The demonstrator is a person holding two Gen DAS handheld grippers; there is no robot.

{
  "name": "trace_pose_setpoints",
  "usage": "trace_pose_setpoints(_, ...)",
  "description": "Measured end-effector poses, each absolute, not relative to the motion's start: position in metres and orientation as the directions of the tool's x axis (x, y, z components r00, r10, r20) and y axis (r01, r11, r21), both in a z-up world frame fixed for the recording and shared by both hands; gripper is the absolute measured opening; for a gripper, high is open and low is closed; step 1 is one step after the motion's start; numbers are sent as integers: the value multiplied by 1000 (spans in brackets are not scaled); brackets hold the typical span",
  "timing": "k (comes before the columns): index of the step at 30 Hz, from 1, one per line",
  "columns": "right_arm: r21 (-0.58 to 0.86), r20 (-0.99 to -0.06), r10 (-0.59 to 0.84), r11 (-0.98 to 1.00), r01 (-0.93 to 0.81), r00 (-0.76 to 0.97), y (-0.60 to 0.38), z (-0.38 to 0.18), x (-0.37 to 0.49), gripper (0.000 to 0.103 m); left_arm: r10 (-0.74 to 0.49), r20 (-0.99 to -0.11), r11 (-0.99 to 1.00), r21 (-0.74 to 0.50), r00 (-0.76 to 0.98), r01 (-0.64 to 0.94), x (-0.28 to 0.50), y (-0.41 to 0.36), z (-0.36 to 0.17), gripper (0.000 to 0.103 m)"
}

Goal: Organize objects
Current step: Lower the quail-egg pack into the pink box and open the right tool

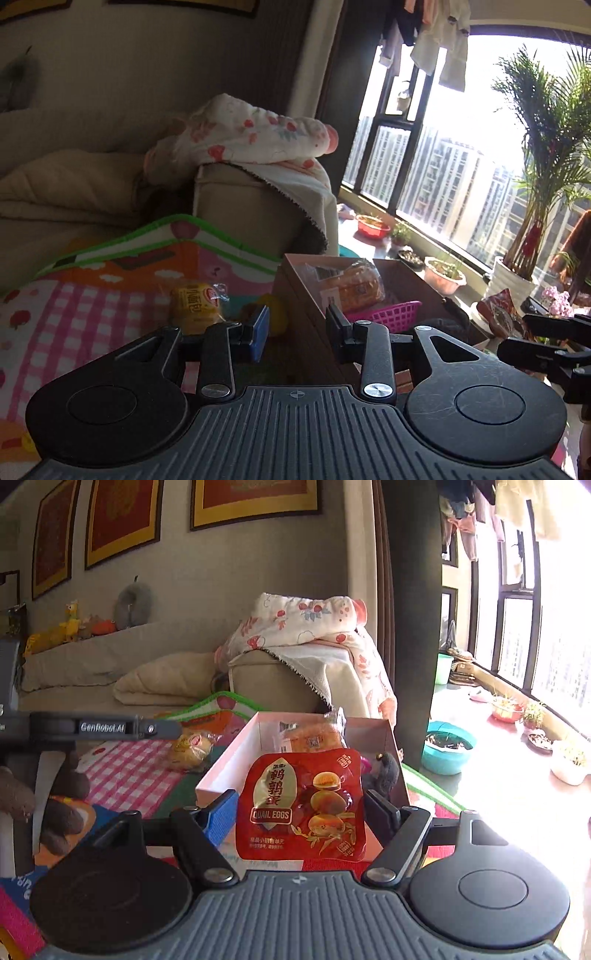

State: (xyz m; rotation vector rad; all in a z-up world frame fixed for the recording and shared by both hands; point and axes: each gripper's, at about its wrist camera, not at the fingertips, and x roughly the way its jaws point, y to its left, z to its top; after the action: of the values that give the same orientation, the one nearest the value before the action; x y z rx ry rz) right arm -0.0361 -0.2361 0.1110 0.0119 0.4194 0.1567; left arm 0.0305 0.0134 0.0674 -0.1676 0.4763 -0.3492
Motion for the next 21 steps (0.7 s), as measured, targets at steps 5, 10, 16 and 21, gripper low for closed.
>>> trace_pose_setpoints(5, 163, -408, 221, 972, -167, 886, -237, 139, 40, 82, -335, -493, 939, -243, 803, 242, 36, 33, 48, 37)
trace_pose_setpoints(10, 128, -450, 166, 984, -120, 878, -226, 124, 57, 89, -324, -542, 946, -204, 775, 253, 39, 45, 32, 37)
trace_pose_setpoints(16, 15, -496, 142, 988, -155, 857, -214, 83, 8, 89, -413, -506, 904, -327, 758, 274, 72, 47, 32, 37)
trace_pose_setpoints(21, 4, -530, 174, 979, -203, 830, -213, 55, -33, 91, -455, -520, 882, -376, 723, 285, 124, 26, 34, 37)
